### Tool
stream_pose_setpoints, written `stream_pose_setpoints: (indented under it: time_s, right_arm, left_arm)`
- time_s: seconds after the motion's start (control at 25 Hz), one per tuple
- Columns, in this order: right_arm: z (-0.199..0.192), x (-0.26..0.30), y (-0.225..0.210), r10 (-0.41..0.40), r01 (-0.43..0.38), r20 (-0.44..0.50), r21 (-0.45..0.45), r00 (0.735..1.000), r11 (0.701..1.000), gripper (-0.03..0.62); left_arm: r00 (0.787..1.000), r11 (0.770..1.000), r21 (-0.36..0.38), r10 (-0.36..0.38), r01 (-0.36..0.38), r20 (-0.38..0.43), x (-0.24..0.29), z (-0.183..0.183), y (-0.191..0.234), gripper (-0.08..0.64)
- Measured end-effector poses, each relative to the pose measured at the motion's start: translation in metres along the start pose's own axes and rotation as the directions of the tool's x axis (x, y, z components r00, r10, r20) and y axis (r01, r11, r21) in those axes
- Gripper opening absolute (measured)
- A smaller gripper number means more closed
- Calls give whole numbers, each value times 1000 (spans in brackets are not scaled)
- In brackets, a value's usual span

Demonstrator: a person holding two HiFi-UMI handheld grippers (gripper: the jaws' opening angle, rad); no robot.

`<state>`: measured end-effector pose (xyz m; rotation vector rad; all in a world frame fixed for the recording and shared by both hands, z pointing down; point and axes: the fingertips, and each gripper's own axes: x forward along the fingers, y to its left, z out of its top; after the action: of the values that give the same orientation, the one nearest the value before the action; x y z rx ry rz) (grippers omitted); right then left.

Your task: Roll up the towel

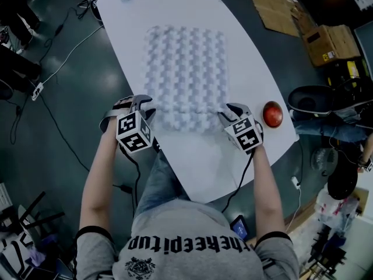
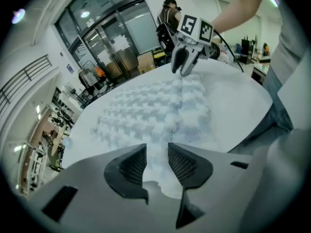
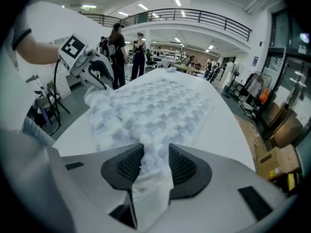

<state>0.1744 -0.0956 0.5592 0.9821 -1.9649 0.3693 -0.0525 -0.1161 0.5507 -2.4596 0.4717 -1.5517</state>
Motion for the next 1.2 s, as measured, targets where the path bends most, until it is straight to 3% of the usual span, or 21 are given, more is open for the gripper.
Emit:
stream_pose_setpoints:
  time_s: [0.16,0.28,0.4,0.6,0.72,0.8,0.96,1.2]
  right_arm:
    - [0,-8,-4,31,-35,33,112,999,993,153]
    - [0,-16,1,59,-60,18,82,998,995,155]
    - [12,-29,4,86,-93,71,95,994,991,155]
    - [25,-50,-12,36,-46,120,85,992,995,155]
    - [23,-61,10,73,-73,108,-7,991,997,162]
    - [12,-60,40,98,-88,66,-139,993,986,188]
    - [-22,-38,82,45,-60,-46,-417,998,907,233]
    - [-41,-8,73,-38,-40,-127,-561,991,827,233]
  left_arm:
    - [999,998,-29,47,-47,4,-14,-9,9,141]
    - [998,998,-20,57,-57,-15,-21,-18,9,141]
    - [999,999,-22,40,-39,26,-32,-8,-3,141]
    - [998,997,81,-22,17,59,-37,16,-53,150]
    - [998,989,139,-49,45,29,-29,15,-80,198]
    - [998,988,146,-56,55,8,-22,11,-90,209]
    - [998,985,165,-33,41,-49,-7,-1,-94,221]
    - [995,984,173,-27,43,-91,3,-8,-84,224]
